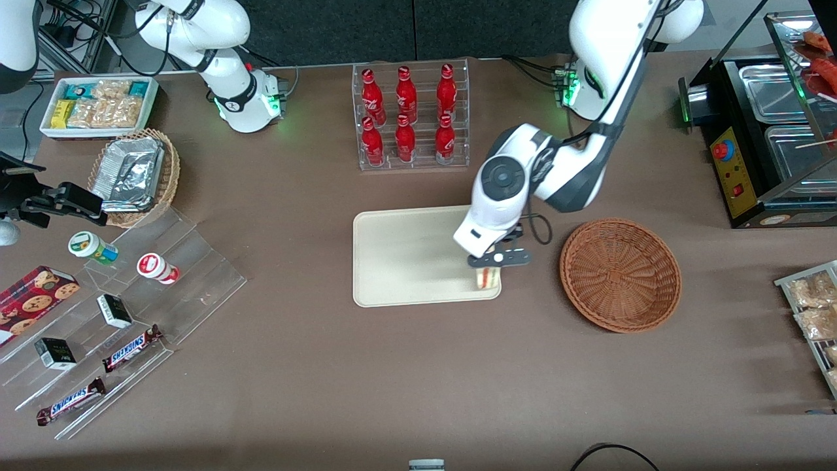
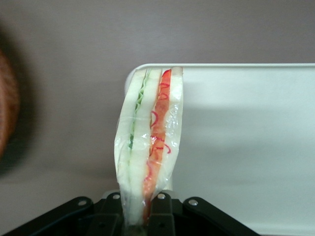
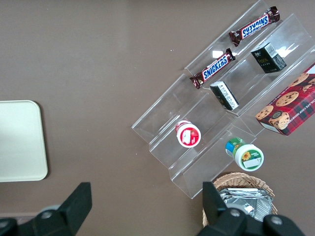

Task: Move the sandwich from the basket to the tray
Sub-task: 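Carry the sandwich with the left gripper over the white tray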

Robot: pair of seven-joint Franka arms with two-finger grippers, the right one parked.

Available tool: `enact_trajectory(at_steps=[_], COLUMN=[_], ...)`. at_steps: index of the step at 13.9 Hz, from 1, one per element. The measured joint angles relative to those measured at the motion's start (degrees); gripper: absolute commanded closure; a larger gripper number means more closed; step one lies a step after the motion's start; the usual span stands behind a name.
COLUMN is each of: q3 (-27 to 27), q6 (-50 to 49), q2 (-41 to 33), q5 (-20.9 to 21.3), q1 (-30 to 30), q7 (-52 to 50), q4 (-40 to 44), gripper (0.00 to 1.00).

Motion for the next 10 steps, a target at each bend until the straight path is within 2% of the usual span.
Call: enact_trajectory(at_steps=[5,10], q3=[-0.03,-0.03], q6=[-0.16,-0.17], q2=[7.44,10.17], q5=[0.0,0.0], q1=[-4.47,-7.11], q7=[-4.61,-5.95], q4=[8.01,9.5], gripper=[1.0,1.0])
